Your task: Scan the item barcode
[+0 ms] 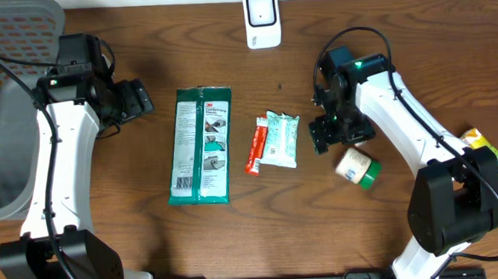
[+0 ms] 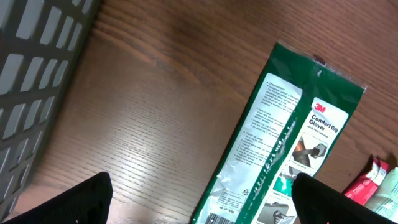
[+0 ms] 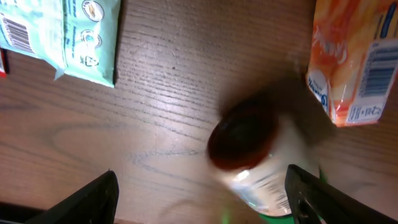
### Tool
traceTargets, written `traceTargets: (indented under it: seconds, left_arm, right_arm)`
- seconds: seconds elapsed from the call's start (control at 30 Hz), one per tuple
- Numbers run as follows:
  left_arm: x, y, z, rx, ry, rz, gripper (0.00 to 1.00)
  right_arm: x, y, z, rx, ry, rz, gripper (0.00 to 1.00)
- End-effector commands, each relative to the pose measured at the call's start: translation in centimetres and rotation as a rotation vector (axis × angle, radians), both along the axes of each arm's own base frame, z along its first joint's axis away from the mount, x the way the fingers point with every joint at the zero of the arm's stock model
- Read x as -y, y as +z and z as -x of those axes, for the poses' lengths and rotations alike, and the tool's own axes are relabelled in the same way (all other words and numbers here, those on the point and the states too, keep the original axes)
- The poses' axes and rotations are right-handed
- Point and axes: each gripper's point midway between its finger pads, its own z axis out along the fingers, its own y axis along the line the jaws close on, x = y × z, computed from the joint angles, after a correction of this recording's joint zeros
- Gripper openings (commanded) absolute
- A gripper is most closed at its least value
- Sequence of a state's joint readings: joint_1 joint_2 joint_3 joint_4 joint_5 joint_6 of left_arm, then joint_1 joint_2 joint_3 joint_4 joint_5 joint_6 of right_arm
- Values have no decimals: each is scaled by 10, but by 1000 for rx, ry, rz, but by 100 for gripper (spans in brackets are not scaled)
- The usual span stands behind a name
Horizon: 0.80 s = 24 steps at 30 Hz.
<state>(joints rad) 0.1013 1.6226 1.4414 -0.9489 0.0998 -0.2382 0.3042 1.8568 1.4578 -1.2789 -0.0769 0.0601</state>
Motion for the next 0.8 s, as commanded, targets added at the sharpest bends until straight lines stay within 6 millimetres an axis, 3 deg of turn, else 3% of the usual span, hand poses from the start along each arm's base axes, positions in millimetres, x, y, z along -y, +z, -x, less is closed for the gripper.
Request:
traceTargets:
  seconds: [0.0, 0.17, 0.33, 0.53, 0.63, 0.77]
  left_arm:
    - [-2, -1, 0, -5, -1, 0, 92]
    - [-2, -1, 0, -5, -1, 0, 93]
    - [-2, -1, 0, -5, -1, 0, 92]
    - [-2, -1, 0, -5, -1, 0, 92]
    - [-2, -1, 0, -5, -1, 0, 93]
    - [-2, -1, 0, -5, -1, 0, 92]
  right_arm:
    - [8, 10, -4, 40, -83, 44, 81]
    - [13, 27, -6, 104, -129, 56, 83]
    - [24, 41, 10, 88, -139, 83, 92]
    - [34, 24, 29, 16, -216, 144, 94]
    - [33, 12, 30, 20, -212, 142, 93]
    - [11, 11, 23, 62, 21, 52, 86]
